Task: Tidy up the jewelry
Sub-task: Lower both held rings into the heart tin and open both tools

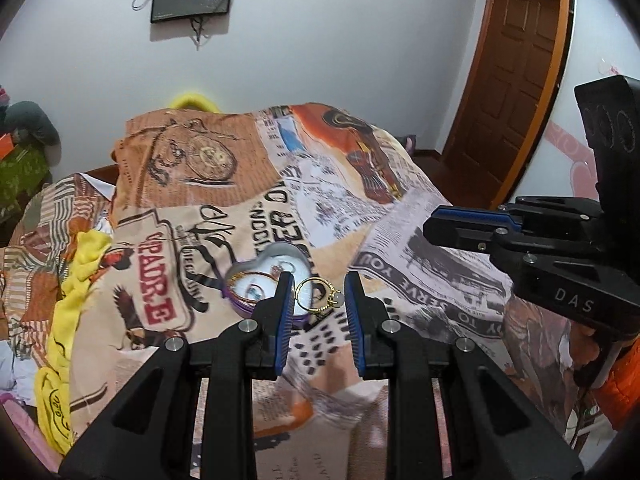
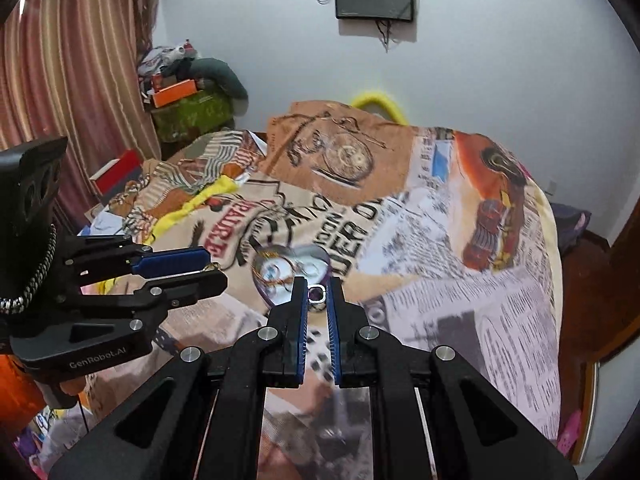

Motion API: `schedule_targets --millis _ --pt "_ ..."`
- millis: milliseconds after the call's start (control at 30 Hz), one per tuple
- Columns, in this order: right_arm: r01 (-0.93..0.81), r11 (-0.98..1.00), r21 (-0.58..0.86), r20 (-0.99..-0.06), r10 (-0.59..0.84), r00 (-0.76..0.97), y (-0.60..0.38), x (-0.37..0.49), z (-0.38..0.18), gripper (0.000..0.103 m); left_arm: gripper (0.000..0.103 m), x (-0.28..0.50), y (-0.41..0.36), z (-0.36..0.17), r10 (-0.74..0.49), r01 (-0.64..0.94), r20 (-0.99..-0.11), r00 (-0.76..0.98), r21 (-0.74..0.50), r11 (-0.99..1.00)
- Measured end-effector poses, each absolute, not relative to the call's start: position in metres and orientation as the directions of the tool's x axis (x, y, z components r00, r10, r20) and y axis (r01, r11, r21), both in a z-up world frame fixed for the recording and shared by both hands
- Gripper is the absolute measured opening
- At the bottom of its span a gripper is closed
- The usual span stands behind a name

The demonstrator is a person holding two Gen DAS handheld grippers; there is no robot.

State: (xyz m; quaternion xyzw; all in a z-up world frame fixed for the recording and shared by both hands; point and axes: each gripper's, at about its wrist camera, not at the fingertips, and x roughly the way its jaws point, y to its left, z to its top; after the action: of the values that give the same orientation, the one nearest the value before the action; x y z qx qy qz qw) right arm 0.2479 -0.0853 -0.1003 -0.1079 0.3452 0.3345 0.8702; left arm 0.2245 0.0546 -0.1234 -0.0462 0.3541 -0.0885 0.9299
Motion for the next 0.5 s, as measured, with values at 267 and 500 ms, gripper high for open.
schedule_targets --millis 267,500 --pt "-0.674 0.735 0.074 -0.671 0.536 0.512 -0.058 0.261 -0.106 0.008 0.024 0.234 0.085 -0.132 -0.172 0.078 -0.651 0.740 -0.170 0.982" --pt "-0.673 0.734 0.090 -0.707 0.523 0.476 -0.040 0.278 -0.127 0.008 0.024 0.251 0.093 -0.155 -0.177 0.073 -0.675 0.717 -0.180 0.981"
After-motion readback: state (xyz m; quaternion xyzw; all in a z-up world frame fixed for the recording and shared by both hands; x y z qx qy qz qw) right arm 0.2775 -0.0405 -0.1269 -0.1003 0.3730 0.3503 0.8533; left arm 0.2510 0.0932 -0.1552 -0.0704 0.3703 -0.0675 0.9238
